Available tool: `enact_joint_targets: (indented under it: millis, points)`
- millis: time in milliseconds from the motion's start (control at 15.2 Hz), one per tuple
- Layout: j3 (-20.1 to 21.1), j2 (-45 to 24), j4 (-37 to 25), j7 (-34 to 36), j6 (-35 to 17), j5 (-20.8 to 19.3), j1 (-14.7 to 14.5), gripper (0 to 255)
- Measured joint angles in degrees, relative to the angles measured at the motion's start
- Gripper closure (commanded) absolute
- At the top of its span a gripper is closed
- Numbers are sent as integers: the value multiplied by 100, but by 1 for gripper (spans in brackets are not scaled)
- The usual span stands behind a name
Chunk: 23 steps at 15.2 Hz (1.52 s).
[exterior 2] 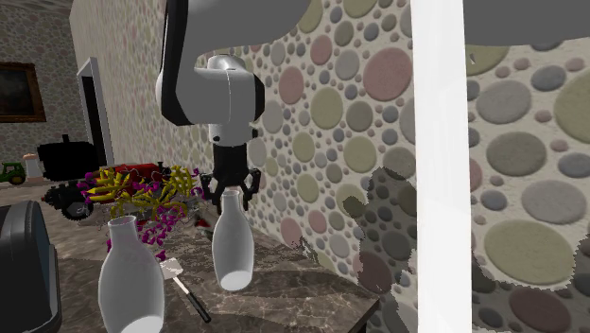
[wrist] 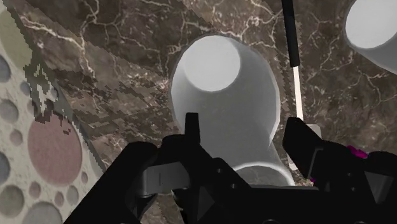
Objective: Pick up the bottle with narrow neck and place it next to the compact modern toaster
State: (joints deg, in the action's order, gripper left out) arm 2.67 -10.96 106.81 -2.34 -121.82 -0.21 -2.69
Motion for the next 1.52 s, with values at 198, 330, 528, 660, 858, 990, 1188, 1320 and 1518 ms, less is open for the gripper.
enact_joint_targets:
  millis: [198,330,528,660,858,990,1188,1320,1518]
  points:
    - [0,2,0,0,-1,1,0,255]
    - [0,2,0,0,-1,1,0,255]
    - [0,3,1,0,-2,1,0,255]
    - [0,21,-7,-3,28,2,1,255]
    - [0,82,-127,-3,210,5,2,255]
    - [1,90,-251,0,342,4,0,255]
    - [3,140,-443,0,584,7,0,255]
    - [3,198,-512,-3,710,11,1,255]
    - [5,216,-709,3,926,10,-2,255]
